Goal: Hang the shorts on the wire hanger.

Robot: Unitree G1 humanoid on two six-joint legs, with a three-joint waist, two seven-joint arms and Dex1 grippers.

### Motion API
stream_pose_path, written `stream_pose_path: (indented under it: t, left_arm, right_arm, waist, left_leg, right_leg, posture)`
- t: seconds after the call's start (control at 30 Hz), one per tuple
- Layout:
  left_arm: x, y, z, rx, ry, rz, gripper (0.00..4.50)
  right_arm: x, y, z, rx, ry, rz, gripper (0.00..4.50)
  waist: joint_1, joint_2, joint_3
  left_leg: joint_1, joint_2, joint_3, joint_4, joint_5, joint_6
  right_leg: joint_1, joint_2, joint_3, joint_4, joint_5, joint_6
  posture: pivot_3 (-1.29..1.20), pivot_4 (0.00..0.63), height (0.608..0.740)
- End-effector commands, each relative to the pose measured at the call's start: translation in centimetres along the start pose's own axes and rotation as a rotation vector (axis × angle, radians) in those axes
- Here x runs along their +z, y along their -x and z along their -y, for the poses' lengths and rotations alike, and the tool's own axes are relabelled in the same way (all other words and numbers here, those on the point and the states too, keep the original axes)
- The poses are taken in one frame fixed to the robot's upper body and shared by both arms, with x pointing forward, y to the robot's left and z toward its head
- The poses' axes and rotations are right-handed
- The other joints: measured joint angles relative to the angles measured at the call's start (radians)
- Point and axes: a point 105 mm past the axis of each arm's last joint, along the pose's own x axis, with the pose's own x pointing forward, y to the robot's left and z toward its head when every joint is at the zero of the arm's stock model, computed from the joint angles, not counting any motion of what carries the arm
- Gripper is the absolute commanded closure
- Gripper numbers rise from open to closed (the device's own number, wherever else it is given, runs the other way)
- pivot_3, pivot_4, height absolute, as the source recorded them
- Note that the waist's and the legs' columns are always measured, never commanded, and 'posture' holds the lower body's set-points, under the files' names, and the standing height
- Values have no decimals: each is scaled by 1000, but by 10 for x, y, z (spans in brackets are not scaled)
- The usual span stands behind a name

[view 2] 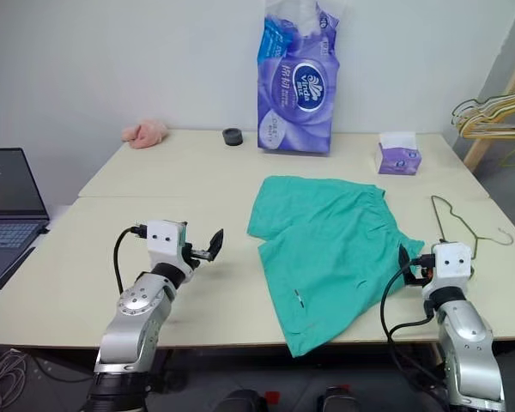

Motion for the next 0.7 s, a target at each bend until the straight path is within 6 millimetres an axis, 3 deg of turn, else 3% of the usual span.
stream_pose_path:
  t: [0.03, 0.7]
  left_arm:
    - [20, 2, 0, -1, -30, 86, 30]
    - [19, 5, 1, -33, 23, 94, 30]
  right_arm:
    - [15, -2, 0, 2, 11, 58, 0]
    - [20, -6, -2, 14, 40, 68, 0]
  waist:
    - [0, 0, 0]
    - [1, 0, -4]
  left_leg:
    - [0, 0, 0, 0, 0, 0]
    - [0, 0, 0, 0, 0, 0]
  right_leg:
    - [0, 0, 0, 0, 0, 0]
    - [0, 0, 0, 0, 0, 0]
  posture:
    - [74, 18, 740]
    - [79, 11, 740]
